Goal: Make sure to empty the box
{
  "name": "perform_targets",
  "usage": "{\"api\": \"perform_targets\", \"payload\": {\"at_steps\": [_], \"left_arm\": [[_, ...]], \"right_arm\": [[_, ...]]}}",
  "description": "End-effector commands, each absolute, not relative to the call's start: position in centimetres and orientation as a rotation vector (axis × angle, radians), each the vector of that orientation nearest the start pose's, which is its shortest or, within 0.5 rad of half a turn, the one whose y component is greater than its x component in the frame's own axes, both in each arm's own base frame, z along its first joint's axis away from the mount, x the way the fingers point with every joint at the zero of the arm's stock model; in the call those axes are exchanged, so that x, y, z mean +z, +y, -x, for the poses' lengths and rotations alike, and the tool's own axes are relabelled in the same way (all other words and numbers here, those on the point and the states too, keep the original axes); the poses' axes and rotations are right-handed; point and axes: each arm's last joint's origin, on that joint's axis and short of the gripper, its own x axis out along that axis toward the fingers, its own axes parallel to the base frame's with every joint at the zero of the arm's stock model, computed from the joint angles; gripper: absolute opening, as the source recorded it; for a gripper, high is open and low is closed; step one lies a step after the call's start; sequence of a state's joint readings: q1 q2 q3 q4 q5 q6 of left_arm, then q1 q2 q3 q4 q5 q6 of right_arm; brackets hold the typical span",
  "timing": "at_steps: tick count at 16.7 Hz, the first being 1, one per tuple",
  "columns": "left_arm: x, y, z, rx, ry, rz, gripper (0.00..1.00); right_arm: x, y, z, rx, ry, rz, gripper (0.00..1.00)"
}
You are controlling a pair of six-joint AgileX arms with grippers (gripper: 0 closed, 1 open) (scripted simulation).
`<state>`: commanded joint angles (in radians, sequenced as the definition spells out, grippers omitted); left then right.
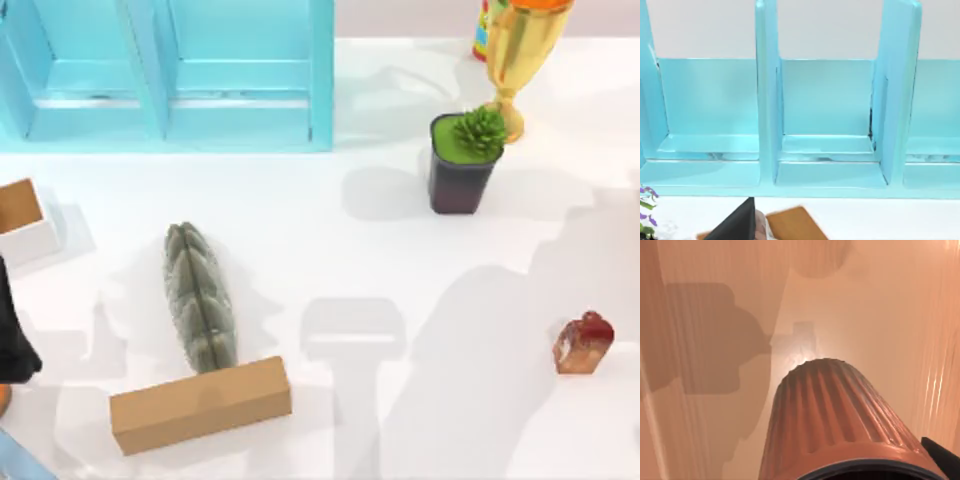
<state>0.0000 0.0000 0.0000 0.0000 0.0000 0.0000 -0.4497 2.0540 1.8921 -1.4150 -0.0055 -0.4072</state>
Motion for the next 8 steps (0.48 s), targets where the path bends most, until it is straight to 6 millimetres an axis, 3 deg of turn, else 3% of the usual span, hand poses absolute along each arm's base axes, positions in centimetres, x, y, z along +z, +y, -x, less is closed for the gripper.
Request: {"api": "perform_targets", "payload": {"at_steps": [4, 8], "left_arm": [[16.0, -0.1, -10.6, 0.000, 0.000, 0.000, 1.00], [16.0, -0.1, -10.6, 0.000, 0.000, 0.000, 1.00]], "right_arm": [[28.8, -16.6, -35.6, -0.024, 1.567, -0.034, 0.00], [28.7, -16.5, -35.7, -0.021, 1.571, -0.035, 0.00]]}}
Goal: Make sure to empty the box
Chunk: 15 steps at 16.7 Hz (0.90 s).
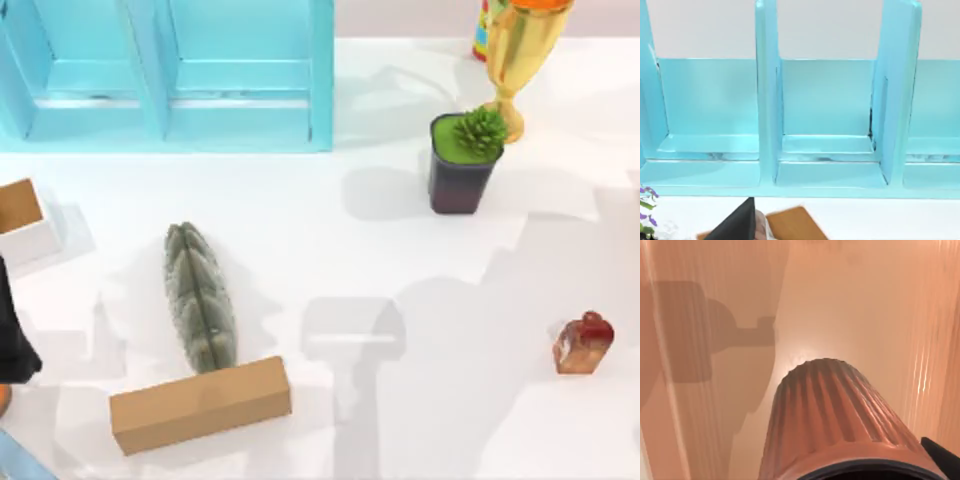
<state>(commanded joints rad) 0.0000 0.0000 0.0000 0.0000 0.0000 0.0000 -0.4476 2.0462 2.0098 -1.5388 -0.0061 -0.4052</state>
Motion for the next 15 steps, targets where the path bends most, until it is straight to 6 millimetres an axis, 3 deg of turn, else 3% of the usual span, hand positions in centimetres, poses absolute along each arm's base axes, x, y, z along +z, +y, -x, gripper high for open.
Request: {"api": "perform_targets", "payload": {"at_steps": [3, 6, 8, 10, 13, 15], "left_arm": [[16.0, -0.1, -10.6, 0.000, 0.000, 0.000, 1.00], [16.0, -0.1, -10.6, 0.000, 0.000, 0.000, 1.00], [16.0, -0.1, -10.6, 0.000, 0.000, 0.000, 1.00], [16.0, -0.1, -10.6, 0.000, 0.000, 0.000, 1.00], [16.0, -0.1, -10.6, 0.000, 0.000, 0.000, 1.00], [16.0, -0.1, -10.6, 0.000, 0.000, 0.000, 1.00]], "right_arm": [[28.5, -15.2, -36.1, -0.021, 1.573, -0.029, 0.00], [27.8, -10.5, -37.0, -0.025, 1.575, -0.008, 0.00], [27.1, -5.5, -37.3, -0.026, 1.573, 0.011, 0.00], [26.3, 0.7, -36.7, -0.027, 1.566, 0.030, 0.00], [24.8, 9.4, -33.5, -0.022, 1.545, 0.052, 0.00], [23.5, 13.0, -30.6, -0.023, 1.543, 0.062, 0.00]]}}
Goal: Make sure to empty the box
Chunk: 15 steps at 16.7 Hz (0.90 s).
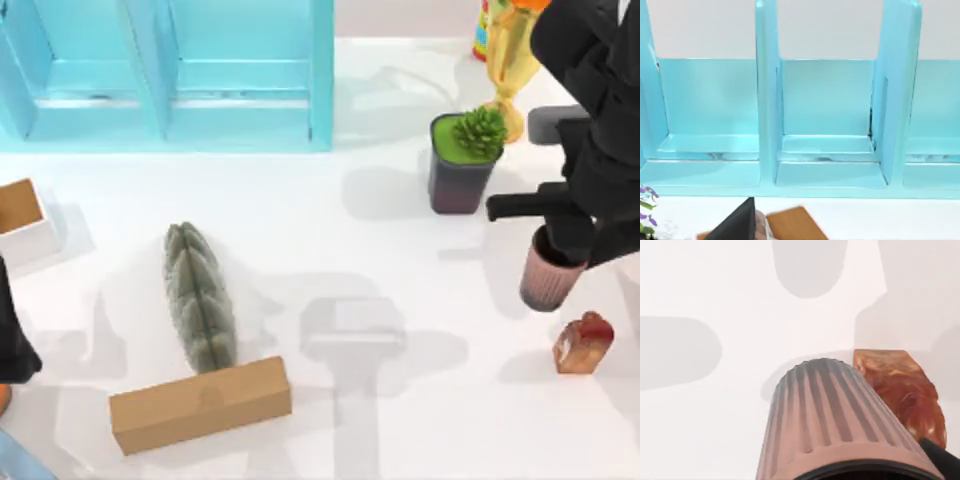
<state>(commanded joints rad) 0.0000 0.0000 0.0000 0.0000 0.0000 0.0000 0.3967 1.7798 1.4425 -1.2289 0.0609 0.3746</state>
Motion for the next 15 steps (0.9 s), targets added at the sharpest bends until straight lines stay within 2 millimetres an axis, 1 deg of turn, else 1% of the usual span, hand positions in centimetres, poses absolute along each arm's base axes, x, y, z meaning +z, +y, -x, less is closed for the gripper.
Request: {"api": "perform_targets", "payload": {"at_steps": [2, 4, 6, 7, 9, 12, 14, 15], "left_arm": [[16.0, -0.1, -10.6, 0.000, 0.000, 0.000, 1.00], [16.0, -0.1, -10.6, 0.000, 0.000, 0.000, 1.00], [16.0, -0.1, -10.6, 0.000, 0.000, 0.000, 1.00], [16.0, -0.1, -10.6, 0.000, 0.000, 0.000, 1.00], [16.0, -0.1, -10.6, 0.000, 0.000, 0.000, 1.00], [16.0, -0.1, -10.6, 0.000, 0.000, 0.000, 1.00], [16.0, -0.1, -10.6, 0.000, 0.000, 0.000, 1.00], [16.0, -0.1, -10.6, 0.000, 0.000, 0.000, 1.00]], "right_arm": [[22.1, 15.0, -27.8, -0.033, 1.541, 0.061, 0.00], [21.1, 15.8, -25.6, -0.056, 1.532, 0.040, 0.00], [20.5, 16.4, -24.0, -0.062, 1.522, 0.028, 0.00], [20.3, 16.5, -23.5, -0.066, 1.518, 0.021, 0.00], [20.1, 16.6, -23.2, -0.070, 1.516, 0.015, 0.00], [20.1, 16.6, -23.2, -0.070, 1.516, 0.015, 0.00], [19.8, 16.5, -23.3, -0.075, 1.525, 0.015, 0.00], [19.4, 16.6, -23.3, -0.075, 1.529, 0.018, 0.00]]}}
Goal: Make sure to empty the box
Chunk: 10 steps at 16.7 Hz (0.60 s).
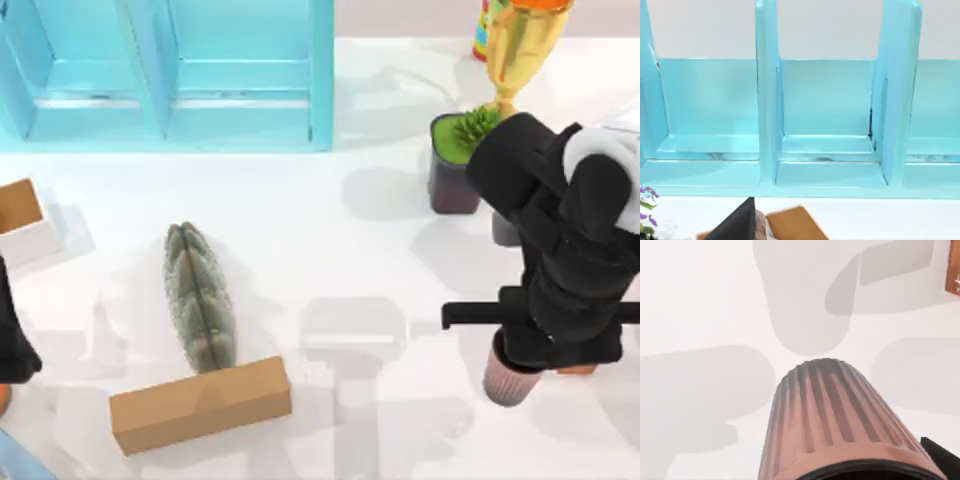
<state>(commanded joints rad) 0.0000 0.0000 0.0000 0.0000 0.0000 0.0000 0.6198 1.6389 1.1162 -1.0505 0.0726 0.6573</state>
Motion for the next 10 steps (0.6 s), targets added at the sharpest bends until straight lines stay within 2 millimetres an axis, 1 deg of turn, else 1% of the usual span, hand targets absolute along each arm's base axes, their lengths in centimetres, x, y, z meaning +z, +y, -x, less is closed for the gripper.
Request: {"api": "perform_targets", "payload": {"at_steps": [5, 6, 10], "left_arm": [[16.0, -0.1, -10.6, 0.000, 0.000, 0.000, 1.00], [16.0, -0.1, -10.6, 0.000, 0.000, 0.000, 1.00], [16.0, -0.1, -10.6, 0.000, 0.000, 0.000, 1.00]], "right_arm": [[16.1, 16.9, -23.4, -0.068, 1.512, 0.014, 0.00], [15.7, 16.9, -23.4, -0.069, 1.515, 0.015, 0.00], [15.6, 16.9, -23.4, -0.070, 1.516, 0.015, 0.00]]}}
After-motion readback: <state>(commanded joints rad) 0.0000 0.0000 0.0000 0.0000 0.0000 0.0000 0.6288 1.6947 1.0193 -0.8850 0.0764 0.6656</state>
